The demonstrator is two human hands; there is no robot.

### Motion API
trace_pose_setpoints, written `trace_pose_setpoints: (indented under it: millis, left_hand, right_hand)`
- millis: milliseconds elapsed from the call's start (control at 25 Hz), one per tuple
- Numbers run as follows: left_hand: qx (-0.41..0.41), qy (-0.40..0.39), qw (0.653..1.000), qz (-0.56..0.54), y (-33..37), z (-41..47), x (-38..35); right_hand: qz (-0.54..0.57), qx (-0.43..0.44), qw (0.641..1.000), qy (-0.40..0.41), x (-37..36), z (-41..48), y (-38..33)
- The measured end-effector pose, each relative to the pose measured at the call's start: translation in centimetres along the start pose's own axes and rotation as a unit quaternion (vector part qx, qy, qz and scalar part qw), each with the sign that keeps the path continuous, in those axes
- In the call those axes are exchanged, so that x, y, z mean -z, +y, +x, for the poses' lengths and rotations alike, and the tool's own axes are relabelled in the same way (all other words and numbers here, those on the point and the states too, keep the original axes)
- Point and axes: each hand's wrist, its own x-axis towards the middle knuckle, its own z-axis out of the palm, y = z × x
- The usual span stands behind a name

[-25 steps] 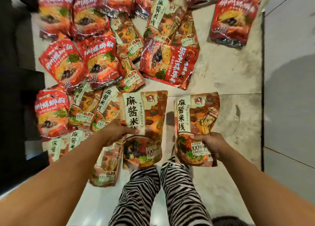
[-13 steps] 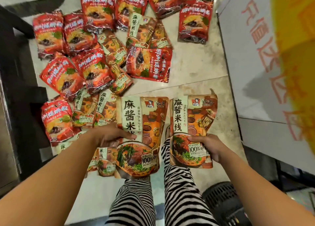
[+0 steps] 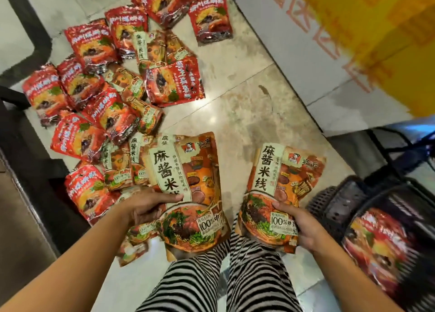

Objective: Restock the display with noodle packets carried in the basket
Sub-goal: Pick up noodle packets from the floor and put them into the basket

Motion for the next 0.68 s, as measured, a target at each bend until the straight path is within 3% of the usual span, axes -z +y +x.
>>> trace_pose_setpoints:
  millis: [160, 400, 680]
  left_hand:
    - [0.012, -0.037, 0.999, -0.010, 0.3, -1.1, -6.5]
    - [0.012, -0.082, 0.996, 0.042, 3.1, -0.6, -18.8]
    - [-0.023, -0.154, 0.984, 0.086, 4.3, 0.9, -37.7]
  right_hand:
    - [0.021, 0.072, 0.997, -0.009, 4.3, -3.9, 1.6]
    - [0.137, 0.098, 0.986, -0.015, 14.1, -6.9, 3.1]
    - [0.129, 0.083, 0.986, 0.071, 31.2, -10.0, 7.9]
